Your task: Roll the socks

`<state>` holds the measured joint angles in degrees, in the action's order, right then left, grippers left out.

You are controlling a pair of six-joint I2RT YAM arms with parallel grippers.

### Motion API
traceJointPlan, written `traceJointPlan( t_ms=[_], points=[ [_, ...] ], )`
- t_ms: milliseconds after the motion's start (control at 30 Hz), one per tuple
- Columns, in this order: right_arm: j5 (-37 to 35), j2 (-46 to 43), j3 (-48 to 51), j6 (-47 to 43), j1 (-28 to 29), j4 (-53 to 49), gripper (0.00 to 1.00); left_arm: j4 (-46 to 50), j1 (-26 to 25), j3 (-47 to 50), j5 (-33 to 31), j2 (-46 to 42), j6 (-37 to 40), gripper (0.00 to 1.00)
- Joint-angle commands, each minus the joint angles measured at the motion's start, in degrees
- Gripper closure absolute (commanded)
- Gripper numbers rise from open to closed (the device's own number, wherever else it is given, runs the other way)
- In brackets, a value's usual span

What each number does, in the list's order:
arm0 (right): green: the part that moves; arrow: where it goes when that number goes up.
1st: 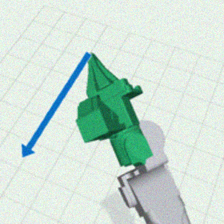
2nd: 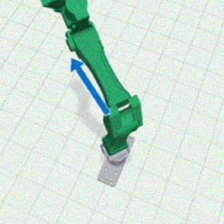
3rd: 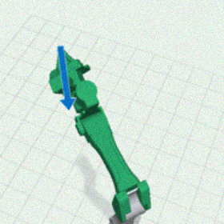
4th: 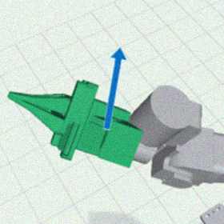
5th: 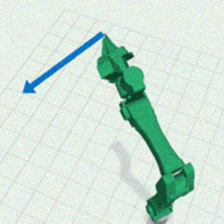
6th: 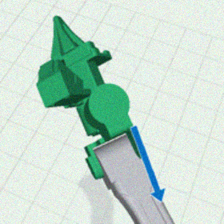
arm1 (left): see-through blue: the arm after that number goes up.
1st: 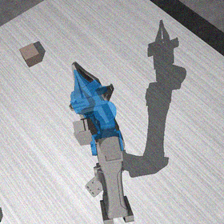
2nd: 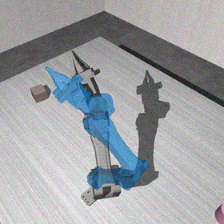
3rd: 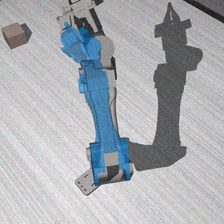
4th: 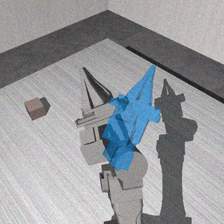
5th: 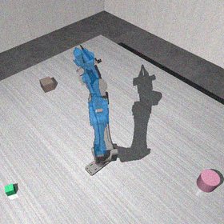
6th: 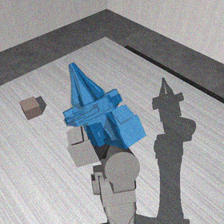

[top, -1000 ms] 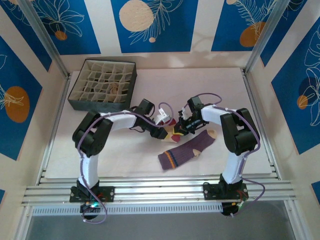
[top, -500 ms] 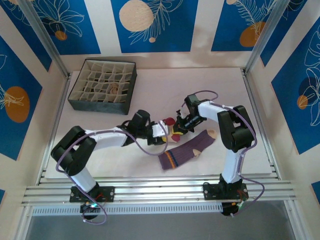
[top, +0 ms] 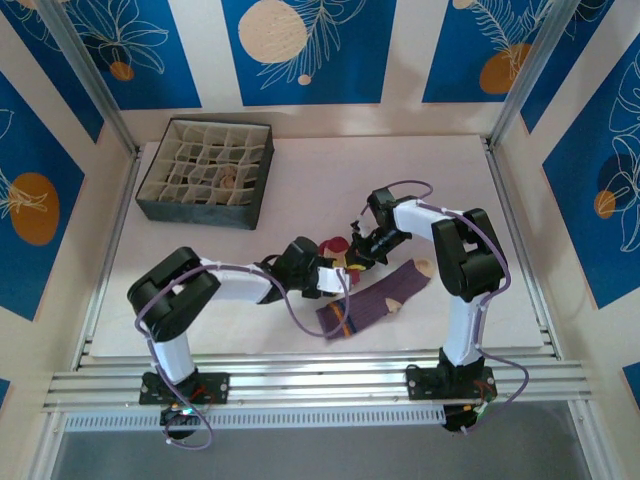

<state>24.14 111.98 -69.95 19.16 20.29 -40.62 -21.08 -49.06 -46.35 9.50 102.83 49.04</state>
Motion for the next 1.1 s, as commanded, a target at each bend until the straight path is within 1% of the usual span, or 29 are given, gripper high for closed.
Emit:
traceJointPlan(
  t_ms=[0, 33, 67, 100, 133, 200, 300, 400, 467, 600, 733, 933, 967, 1067],
  points=[
    [-2.60, 2.55, 0.63, -1.42, 0.90, -4.68, 0.93, 1.28, -0.83, -1.63, -2.16, 1.91, 0.85, 0.72],
    [-2.27, 2.22, 0.69, -1.55, 0.90, -4.60, 0.88, 2.60, -0.78, -2.11, -2.20, 1.94, 0.28, 0.84],
    [-1.89, 1.73, 0.81, -1.54, 0.84, -4.41, 0.78, 4.43, -0.78, -2.77, -2.05, 1.82, -0.69, 0.98],
    [-1.46, 0.94, 1.20, -1.36, 0.67, -3.76, 0.70, 6.52, -0.75, -3.44, -1.32, 1.56, -1.46, 1.00],
    [-1.07, -0.21, 1.67, -1.25, 0.42, -2.92, 0.65, 8.33, -0.55, -3.86, 0.28, 1.29, -2.11, 1.00],
    [-0.08, -3.85, 3.60, -1.10, -0.48, 0.02, 0.59, 12.09, 0.53, -4.91, 5.35, 0.71, -5.39, 1.00],
    [0.37, -9.97, 7.47, -0.26, -2.30, 4.94, 0.53, 16.70, 3.03, -7.06, 14.32, 1.34, -11.82, 1.00],
    [1.65, -15.46, 12.32, 1.38, -4.73, 11.12, 0.52, 19.66, 5.99, -9.45, 23.06, 3.83, -18.68, 1.00],
    [3.40, -17.26, 14.52, 2.27, -6.06, 14.28, 0.51, 21.96, 7.57, -11.33, 27.27, 6.07, -22.51, 1.00],
    [6.59, -16.89, 15.46, 2.67, -6.59, 16.88, 0.49, 22.29, 10.28, -13.06, 31.71, 9.43, -28.95, 1.00],
    [8.04, -14.95, 15.46, 2.96, -5.53, 18.72, 0.47, 18.39, 12.54, -12.37, 34.34, 11.10, -35.77, 1.00],
    [7.93, -9.73, 13.16, 3.00, -3.14, 18.69, 0.47, 20.92, 14.08, -14.22, 34.03, 13.45, -41.26, 1.00],
    [7.59, -8.56, 12.52, 2.99, -2.68, 18.24, 0.49, 21.24, 14.25, -14.41, 34.09, 13.83, -42.15, 0.99],
    [6.80, -5.06, 10.18, 3.03, -1.30, 15.55, 0.60, 19.79, 14.44, -13.71, 34.04, 13.81, -44.14, 0.95]
  ],
)
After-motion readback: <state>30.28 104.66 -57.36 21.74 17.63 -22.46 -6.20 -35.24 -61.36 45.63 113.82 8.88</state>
